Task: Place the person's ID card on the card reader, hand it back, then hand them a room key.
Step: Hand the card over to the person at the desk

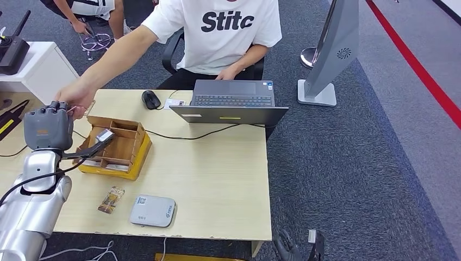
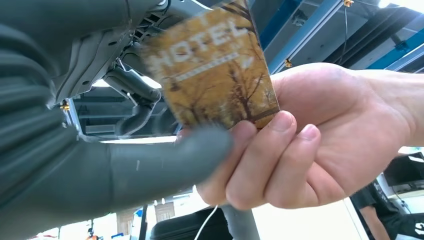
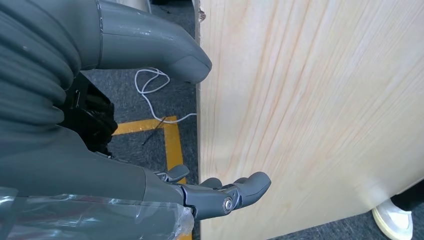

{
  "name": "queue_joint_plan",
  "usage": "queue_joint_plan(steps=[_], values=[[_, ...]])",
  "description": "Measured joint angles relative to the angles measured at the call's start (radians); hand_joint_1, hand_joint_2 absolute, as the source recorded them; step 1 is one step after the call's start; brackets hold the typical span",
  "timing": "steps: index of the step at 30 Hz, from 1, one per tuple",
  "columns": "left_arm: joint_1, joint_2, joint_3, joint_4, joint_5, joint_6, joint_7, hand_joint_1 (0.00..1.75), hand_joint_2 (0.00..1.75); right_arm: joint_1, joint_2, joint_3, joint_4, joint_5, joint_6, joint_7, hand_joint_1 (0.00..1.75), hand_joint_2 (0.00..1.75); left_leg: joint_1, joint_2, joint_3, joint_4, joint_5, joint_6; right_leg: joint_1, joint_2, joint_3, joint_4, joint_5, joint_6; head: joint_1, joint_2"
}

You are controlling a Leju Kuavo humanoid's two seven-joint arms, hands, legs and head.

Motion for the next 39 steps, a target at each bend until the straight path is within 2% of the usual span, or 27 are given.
queue_joint_plan(steps=[9, 19, 22, 25, 28, 30, 32, 35, 37, 39], values=[[0.008, 0.002, -0.002, 0.003, 0.0, 0.009, -0.002, 0.0, 1.75, 0.0, 0.002, 0.0, 0.0, -0.001, 0.002, 0.0, 0.0, 1.75, 0.0, 0.0, 0.0, 0.0, 0.0, 0.0, 0.0, 0.0, 0.0, 0.0, 0.0, 0.0, 0.0, 0.0], [0.053, 0.004, 0.028, -0.052, 0.0, 0.035, -0.069, 0.0, 1.75, 0.001, 0.002, -0.001, 0.0, -0.006, 0.003, -0.002, 0.0, 1.75, 0.0, 0.0, -0.001, 0.0, 0.0, 0.0, 0.0, 0.0, 0.0, 0.0, 0.0, 0.0, 0.0, 0.0], [0.11, -0.002, 0.069, -0.136, 0.004, 0.066, -0.153, 0.0, 1.75, 0.002, 0.002, -0.002, 0.0, -0.018, 0.007, -0.008, 0.0, 1.75, 0.0, 0.002, -0.001, 0.0, -0.001, 0.0, 0.0, 0.002, -0.001, 0.0, 0.0, 0.0, 0.0, 0.0], [0.231, -0.027, 0.166, -0.305, 0.064, 0.102, -0.288, 0.0, 1.75, 0.011, 0.002, -0.01, 0.0, -0.043, 0.018, -0.021, 0.0, 1.75, 0.0, 0.007, 0.0, 0.0, -0.003, -0.001, 0.0, 0.007, -0.002, 0.0, 0.0, 0.0, 0.0, 0.0], [0.396, -0.084, 0.294, -0.509, 0.242, 0.143, -0.436, 0.0, 1.75, 0.029, -0.002, -0.027, 0.0, -0.067, 0.032, -0.038, 0.0, 1.75, 0.0, 0.011, -0.001, 0.0, -0.006, -0.001, 0.0, 0.012, -0.004, 0.0, -0.001, 0.0, 0.0, 0.0], [0.49, -0.146, 0.397, -0.637, 0.405, 0.151, -0.547, 0.0, 1.75, 0.043, -0.007, -0.039, 0.0, -0.079, 0.04, -0.049, 0.0, 1.75, 0.0, 0.011, -0.001, 0.0, -0.007, 0.0, 0.0, 0.011, -0.004, 0.0, -0.003, 0.001, 0.0, 0.0], [0.551, -0.218, 0.506, -0.736, 0.608, 0.121, -0.642, 0.0, 1.75, 0.054, -0.01, -0.053, 0.0, -0.094, 0.046, -0.061, 0.0, 1.75, 0.0, 0.009, -0.002, 0.0, -0.008, 0.001, 0.0, 0.009, -0.004, -0.001, -0.004, 0.001, 0.0, 0.0], [0.58, -0.325, 0.676, -0.814, 0.945, 0.024, -0.756, 0.0, 1.75, 0.067, -0.014, -0.075, -0.001, -0.115, 0.056, -0.077, 0.0, 1.75, 0.0, 0.007, -0.002, 0.0, -0.008, 0.001, 0.0, 0.007, -0.003, -0.001, -0.005, 0.001, 0.0, 0.0], [0.581, -0.383, 0.772, -0.832, 1.035, -0.016, -0.805, 0.0, 1.75, 0.075, -0.017, -0.087, -0.001, -0.119, 0.06, -0.082, 0.0, 1.75, 0.0, 0.006, -0.002, 0.0, -0.008, 0.001, 0.0, 0.005, -0.003, -0.001, -0.005, 0.001, 0.0, 0.0], [0.577, -0.423, 0.837, -0.842, 1.066, -0.042, -0.818, 0.0, 1.75, 0.079, -0.019, -0.096, -0.001, -0.123, 0.062, -0.084, 0.0, 1.75, 0.001, 0.005, -0.002, 0.0, -0.008, 0.0, 0.0, 0.004, -0.003, -0.001, -0.005, 0.001, 0.0, 0.0]])
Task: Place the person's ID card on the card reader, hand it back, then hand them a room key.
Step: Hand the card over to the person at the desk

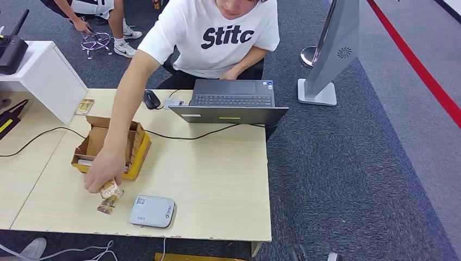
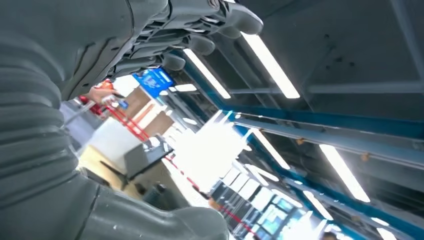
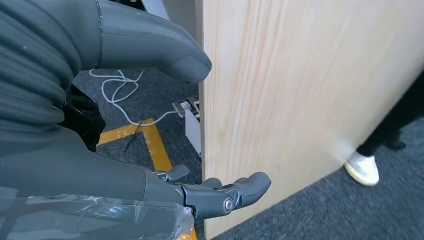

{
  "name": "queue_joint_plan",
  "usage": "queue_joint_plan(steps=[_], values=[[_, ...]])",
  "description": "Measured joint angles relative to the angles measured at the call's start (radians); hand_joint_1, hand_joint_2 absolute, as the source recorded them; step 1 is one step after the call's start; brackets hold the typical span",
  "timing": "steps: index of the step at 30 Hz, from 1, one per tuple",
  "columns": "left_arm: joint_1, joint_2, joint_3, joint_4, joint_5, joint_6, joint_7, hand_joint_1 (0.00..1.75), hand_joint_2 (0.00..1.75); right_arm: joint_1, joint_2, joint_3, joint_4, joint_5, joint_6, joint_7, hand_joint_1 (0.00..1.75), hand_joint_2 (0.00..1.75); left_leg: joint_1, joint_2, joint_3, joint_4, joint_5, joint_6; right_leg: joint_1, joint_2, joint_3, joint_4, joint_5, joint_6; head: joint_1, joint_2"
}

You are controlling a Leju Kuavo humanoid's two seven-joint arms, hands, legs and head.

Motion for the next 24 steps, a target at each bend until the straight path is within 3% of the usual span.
queue_joint_plan(steps=[5, 8, 15, 20, 24], values=[[-0.031, -0.062, 0.13, 0.031, 0.376, -0.184, 0.017, 0.0, 1.75, 0.01, -0.004, -0.028, 0.0, -0.025, 0.006, -0.016, 0.0, 1.75, 0.0, -0.001, 0.001, 0.0, 0.0, 0.0, 0.0, 0.0, 0.001, 0.0, 0.001, -0.001, 0.0, 0.0], [-0.043, -0.08, 0.212, 0.11, 0.495, -0.243, 0.001, 0.0, 1.75, 0.022, -0.007, -0.048, -0.001, -0.038, 0.006, -0.027, 0.0, 1.75, 0.0, -0.001, 0.001, 0.0, 0.0, 0.0, 0.0, 0.0, 0.001, 0.0, 0.001, -0.001, 0.0, 0.0], [-0.092, -0.084, 0.385, 0.396, 0.575, -0.243, -0.004, 0.0, 1.75, 0.04, -0.009, -0.083, -0.004, -0.048, 0.006, -0.036, 0.0, 1.75, 0.0, -0.001, 0.001, 0.0, 0.0, 0.0, 0.0, 0.0, 0.001, 0.0, 0.0, -0.001, -0.001, 0.0], [-0.131, -0.043, 0.484, 0.619, 0.617, -0.13, -0.002, 0.0, 1.75, 0.043, -0.01, -0.093, -0.005, -0.042, 0.007, -0.034, 0.0, 1.75, 0.0, -0.001, 0.001, 0.0, 0.0, 0.0, 0.0, -0.001, 0.001, 0.0, 0.0, -0.001, -0.001, 0.0], [-0.155, 0.001, 0.572, 0.891, 0.681, -0.018, 0.034, 1.75, 1.75, 0.042, -0.01, -0.097, -0.005, -0.026, 0.012, -0.026, 1.75, 1.75, 0.0, -0.001, 0.001, 0.0, 0.0, 0.0, 0.0, -0.001, 0.002, 0.0, 0.0, -0.001, -0.003, 0.0]])
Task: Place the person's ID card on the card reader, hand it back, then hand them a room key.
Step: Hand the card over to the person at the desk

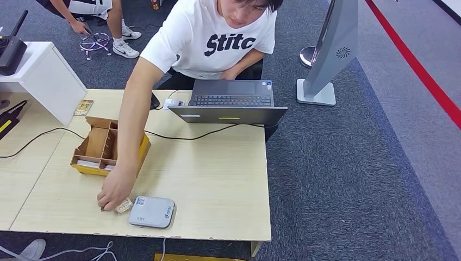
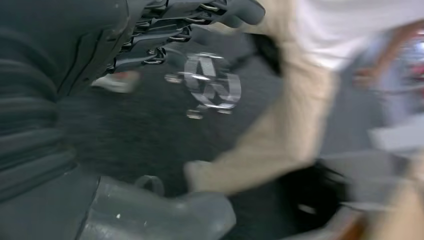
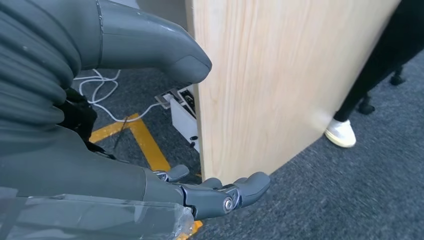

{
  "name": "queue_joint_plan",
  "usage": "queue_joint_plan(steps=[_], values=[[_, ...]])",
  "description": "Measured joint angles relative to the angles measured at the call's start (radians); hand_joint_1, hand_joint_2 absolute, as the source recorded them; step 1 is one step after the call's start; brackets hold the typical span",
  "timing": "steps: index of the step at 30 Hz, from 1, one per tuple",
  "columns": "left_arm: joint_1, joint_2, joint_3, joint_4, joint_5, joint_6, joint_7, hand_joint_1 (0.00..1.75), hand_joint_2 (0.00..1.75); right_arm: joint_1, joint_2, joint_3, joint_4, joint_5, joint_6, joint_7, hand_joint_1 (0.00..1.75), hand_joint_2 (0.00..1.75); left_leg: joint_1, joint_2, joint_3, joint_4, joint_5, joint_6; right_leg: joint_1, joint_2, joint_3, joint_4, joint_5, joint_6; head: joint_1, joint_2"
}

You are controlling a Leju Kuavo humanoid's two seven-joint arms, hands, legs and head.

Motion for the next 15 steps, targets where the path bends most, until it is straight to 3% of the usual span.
queue_joint_plan(steps=[4, 8, 11, 15], values=[[-0.009, 0.015, 0.069, 0.263, 0.089, -0.006, 0.089, 1.75, 1.75, -0.006, 0.0, 0.0, 0.0, 0.016, 0.007, 0.013, 1.75, 1.75, 0.0, 0.0, -0.001, 0.0, 0.0, 0.0, 0.0, 0.0, 0.0, 0.0, 0.0, 0.0, -0.001, 0.0], [-0.014, -0.006, 0.122, 0.476, 0.125, 0.027, 0.184, 1.75, 1.75, -0.018, 0.0, 0.0, 0.0, 0.019, 0.027, 0.025, 1.75, 1.75, -0.002, 0.0, 0.0, 0.0, 0.0, 0.001, -0.001, 0.0, 0.0, 0.0, 0.0, 0.001, 0.0, 0.0], [-0.015, -0.026, 0.137, 0.575, 0.114, 0.076, 0.267, 1.75, 1.75, -0.021, 0.0, 0.0, 0.0, 0.023, 0.037, 0.036, 1.75, 1.75, -0.003, 0.0, 0.0, 0.001, 0.0, 0.001, -0.002, -0.001, 0.0, -0.001, 0.0, 0.001, 0.001, 0.0], [-0.015, -0.044, 0.136, 0.64, 0.063, 0.113, 0.463, 1.75, 1.75, -0.027, 0.0, 0.001, 0.0, 0.03, 0.046, 0.057, 1.75, 1.75, -0.003, 0.0, 0.0, 0.001, 0.0, 0.001, -0.002, -0.001, 0.0, -0.001, 0.0, 0.001, 0.001, 0.0]])
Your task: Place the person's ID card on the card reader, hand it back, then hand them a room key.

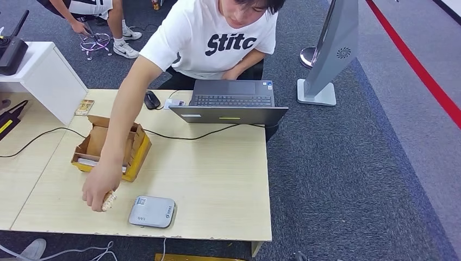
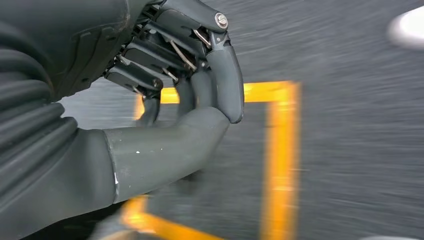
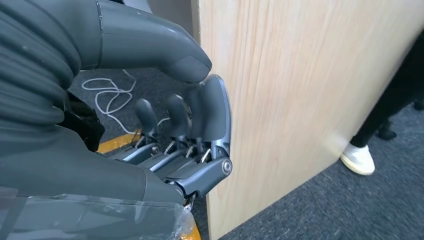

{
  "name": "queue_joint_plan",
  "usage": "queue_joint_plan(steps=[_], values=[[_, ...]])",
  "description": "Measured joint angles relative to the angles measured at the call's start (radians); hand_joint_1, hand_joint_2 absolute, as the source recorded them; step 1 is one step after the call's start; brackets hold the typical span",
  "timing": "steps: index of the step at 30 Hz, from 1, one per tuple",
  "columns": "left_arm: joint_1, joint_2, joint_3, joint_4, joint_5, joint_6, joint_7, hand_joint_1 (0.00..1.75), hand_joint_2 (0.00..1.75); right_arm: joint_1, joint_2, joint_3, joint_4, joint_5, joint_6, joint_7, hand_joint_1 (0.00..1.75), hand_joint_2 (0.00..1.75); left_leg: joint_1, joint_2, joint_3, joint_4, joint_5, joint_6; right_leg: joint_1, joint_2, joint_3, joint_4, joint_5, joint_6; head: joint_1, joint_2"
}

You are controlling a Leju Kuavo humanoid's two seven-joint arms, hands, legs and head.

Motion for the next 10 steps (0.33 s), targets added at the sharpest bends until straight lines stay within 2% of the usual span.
queue_joint_plan(steps=[5, 8, 9, 10], values=[[0.009, 0.001, -0.068, 0.067, -0.166, -0.032, 0.276, 1.75, 1.75, -0.008, -0.006, 0.005, 0.0, 0.009, -0.002, 0.005, 1.75, 1.75, 0.001, 0.0, 0.0, 0.0, 0.0, 0.0, 0.001, 0.0, 0.0, 0.0, 0.0, 0.0, 0.0, 0.0], [0.01, 0.014, -0.116, 0.085, -0.196, -0.053, 0.328, 1.75, 1.75, -0.012, -0.01, 0.01, 0.0, 0.012, -0.002, 0.005, 1.75, 1.75, 0.001, 0.0, 0.0, 0.0, 0.0, 0.0, 0.001, 0.0, 0.0, 0.0, 0.0, 0.0, 0.0, 0.0], [0.011, 0.017, -0.127, 0.089, -0.198, -0.055, 0.332, 1.34, 1.75, -0.013, -0.011, 0.011, 0.0, 0.012, -0.002, 0.005, 1.75, 1.75, 0.001, 0.0, 0.0, 0.0, 0.0, 0.0, 0.001, 0.0, 0.0, 0.0, 0.0, 0.0, 0.0, 0.0], [0.011, 0.019, -0.132, 0.091, -0.198, -0.056, 0.334, 1.2, 1.75, -0.013, -0.012, 0.012, 0.0, 0.012, -0.002, 0.005, 1.75, 1.75, 0.001, 0.0, 0.0, 0.0, 0.0, 0.0, 0.001, 0.0, 0.0, 0.001, 0.0, 0.0, 0.0, 0.0]])
